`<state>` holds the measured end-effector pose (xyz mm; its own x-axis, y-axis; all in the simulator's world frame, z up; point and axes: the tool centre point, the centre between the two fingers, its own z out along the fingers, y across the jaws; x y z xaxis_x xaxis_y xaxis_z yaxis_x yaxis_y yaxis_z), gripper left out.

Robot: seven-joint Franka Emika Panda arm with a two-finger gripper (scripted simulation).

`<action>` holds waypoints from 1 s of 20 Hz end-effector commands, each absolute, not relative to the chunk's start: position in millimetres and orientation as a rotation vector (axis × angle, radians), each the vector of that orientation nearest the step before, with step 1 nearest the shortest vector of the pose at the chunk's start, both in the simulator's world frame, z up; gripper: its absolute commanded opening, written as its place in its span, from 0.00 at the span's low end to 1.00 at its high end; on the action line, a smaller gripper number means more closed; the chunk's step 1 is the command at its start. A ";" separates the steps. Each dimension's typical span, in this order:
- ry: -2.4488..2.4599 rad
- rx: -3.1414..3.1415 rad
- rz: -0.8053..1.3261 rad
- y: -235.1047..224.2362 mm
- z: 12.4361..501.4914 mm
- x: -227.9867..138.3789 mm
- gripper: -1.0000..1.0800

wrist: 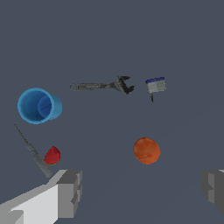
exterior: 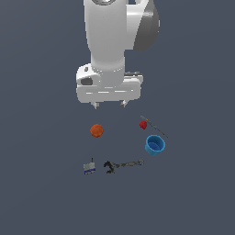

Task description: Pick up a designated object from a clutter of objects.

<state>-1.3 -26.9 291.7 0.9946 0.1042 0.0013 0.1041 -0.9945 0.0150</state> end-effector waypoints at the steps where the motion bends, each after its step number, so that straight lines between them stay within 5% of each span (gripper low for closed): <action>1: 0.225 3.121 0.002 -31.7 280.6 -1.5 0.96; 20: 0.801 3.039 0.003 -77.3 179.8 -18.1 0.96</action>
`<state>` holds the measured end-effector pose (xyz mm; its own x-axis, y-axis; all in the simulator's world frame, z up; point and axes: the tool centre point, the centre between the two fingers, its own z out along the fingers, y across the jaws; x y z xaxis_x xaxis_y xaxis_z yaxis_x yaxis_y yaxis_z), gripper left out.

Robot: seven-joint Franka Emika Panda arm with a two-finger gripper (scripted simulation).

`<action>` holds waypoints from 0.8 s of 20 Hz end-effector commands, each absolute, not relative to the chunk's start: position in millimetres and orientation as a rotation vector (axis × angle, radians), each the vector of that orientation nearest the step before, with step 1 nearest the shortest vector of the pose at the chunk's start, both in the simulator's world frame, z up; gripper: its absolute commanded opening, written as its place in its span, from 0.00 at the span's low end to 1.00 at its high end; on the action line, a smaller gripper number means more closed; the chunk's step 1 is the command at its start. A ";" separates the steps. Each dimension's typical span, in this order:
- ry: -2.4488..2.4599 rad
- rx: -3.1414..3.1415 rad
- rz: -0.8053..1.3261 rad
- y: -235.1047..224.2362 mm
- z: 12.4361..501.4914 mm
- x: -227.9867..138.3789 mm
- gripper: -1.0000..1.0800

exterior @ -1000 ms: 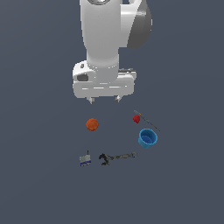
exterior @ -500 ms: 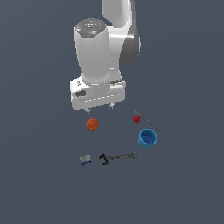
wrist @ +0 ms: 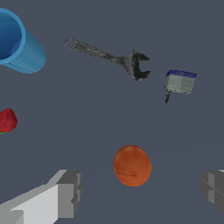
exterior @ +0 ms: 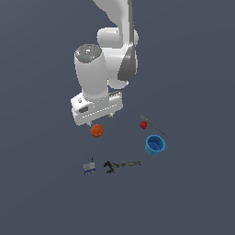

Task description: Pick up a designated object from a clutter of objects.

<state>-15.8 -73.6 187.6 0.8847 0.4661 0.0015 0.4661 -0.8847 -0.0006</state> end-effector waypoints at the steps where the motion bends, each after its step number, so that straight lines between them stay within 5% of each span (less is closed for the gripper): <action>1: -0.830 -3.028 -0.003 -79.7 174.7 -19.7 0.96; 16: -1.207 -2.899 -0.002 -109.8 111.0 -48.1 0.96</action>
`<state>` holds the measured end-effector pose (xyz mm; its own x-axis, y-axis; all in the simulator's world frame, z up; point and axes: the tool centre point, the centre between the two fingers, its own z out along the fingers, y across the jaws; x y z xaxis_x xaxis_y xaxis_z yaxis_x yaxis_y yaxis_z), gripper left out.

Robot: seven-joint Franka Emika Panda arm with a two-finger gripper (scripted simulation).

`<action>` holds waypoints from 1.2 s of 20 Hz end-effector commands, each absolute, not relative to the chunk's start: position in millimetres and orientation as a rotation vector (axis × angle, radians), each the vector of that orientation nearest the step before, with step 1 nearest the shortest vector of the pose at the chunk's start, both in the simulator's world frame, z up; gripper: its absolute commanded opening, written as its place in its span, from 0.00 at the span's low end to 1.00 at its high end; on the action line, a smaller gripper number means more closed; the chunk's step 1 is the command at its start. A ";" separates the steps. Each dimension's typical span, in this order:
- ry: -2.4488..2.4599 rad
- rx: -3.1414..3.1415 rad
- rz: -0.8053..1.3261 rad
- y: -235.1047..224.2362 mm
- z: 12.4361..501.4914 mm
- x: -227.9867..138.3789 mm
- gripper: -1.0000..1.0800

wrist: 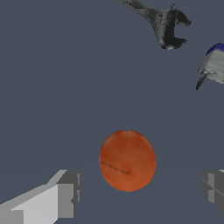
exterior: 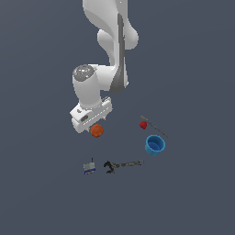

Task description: Pick up a designated object from a clutter of objects.

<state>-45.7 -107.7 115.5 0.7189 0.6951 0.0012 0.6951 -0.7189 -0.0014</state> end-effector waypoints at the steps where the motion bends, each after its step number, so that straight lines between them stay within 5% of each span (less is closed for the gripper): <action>1: -1.222 -2.893 -0.001 -111.0 108.6 -49.5 0.96; 24: -1.292 -2.864 0.000 -116.4 59.8 -57.5 0.96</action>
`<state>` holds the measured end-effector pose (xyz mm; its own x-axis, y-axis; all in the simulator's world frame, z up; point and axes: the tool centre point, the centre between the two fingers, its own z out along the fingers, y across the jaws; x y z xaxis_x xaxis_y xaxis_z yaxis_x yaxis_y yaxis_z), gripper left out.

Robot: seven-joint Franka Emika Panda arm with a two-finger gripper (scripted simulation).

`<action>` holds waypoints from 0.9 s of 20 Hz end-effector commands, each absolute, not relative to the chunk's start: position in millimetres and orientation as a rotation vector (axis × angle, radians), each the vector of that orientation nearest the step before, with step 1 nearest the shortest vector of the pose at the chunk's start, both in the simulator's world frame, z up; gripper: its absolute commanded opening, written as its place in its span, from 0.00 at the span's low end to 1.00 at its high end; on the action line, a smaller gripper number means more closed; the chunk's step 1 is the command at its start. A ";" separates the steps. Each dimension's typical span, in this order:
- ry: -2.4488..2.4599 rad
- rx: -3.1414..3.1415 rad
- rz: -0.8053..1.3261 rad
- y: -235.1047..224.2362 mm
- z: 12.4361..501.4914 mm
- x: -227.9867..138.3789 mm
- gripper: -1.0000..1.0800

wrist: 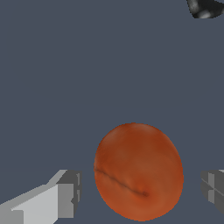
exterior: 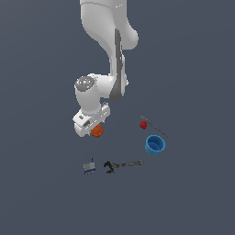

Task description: Pick up a designated object from a clutter of objects.

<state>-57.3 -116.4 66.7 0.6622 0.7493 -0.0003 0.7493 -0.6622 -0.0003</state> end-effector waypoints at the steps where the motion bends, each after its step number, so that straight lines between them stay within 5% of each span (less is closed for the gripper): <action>1: -1.292 -2.864 0.000 -116.3 56.3 -57.5 0.96; 7: -1.293 -2.863 0.000 -116.5 46.9 -57.1 0.96; 8: -1.293 -2.863 0.000 -116.5 46.9 -57.1 0.00; 18: -1.293 -2.865 -0.003 -117.0 48.0 -56.5 0.00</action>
<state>-56.6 -117.2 48.0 0.6621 0.7494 0.0008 0.7494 -0.6621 0.0019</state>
